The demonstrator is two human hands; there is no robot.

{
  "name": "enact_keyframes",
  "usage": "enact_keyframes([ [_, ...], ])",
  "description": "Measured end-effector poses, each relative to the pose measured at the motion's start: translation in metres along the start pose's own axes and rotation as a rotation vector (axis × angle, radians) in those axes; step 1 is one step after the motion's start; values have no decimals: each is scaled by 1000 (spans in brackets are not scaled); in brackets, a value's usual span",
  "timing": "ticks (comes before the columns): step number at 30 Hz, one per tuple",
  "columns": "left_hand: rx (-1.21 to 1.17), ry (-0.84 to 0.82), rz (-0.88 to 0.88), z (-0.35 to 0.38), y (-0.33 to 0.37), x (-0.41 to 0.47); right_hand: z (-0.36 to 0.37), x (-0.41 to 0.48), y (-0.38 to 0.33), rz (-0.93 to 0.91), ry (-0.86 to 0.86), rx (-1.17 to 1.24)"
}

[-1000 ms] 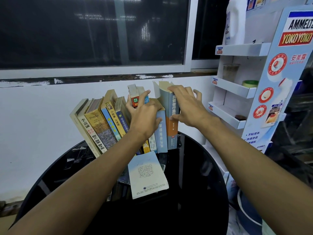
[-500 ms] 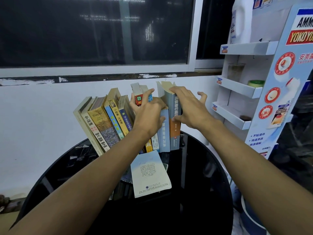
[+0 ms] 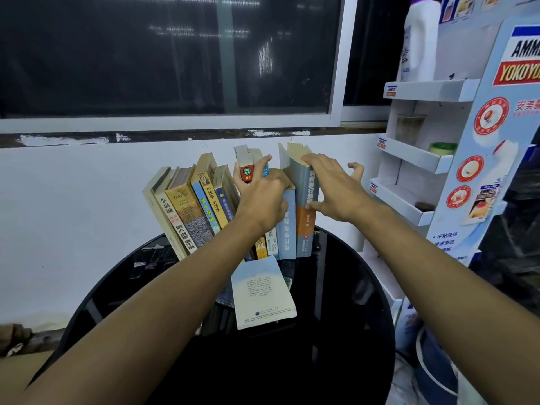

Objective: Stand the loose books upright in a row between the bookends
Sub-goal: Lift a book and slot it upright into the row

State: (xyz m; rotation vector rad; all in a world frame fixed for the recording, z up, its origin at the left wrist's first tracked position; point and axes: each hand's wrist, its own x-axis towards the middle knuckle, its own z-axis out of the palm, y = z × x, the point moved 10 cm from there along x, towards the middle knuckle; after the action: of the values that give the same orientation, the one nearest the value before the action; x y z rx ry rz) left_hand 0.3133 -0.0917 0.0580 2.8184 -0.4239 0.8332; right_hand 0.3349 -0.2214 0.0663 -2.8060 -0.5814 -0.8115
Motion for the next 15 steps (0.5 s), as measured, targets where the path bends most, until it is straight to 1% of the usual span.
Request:
enact_keyframes([
  [3,-27,-2,27,-8,0,-4,1,-3,-1,-5,-41,-4],
  [5,-77,34,54,-15,1,-11,-3,-10,-5,1,-10,2],
  [8,-150,103,90,-27,0,-30,-23,-29,-20,-12,171,101],
  [10,-199,76,80,-27,-4,-45,-32,-44,-31,-20,269,189],
  [12,-257,26,53,-22,-13,-60,-24,-57,-40,-12,259,250],
  [15,-318,-42,-4,-12,-32,-82,3,-71,-52,-2,138,259],
])
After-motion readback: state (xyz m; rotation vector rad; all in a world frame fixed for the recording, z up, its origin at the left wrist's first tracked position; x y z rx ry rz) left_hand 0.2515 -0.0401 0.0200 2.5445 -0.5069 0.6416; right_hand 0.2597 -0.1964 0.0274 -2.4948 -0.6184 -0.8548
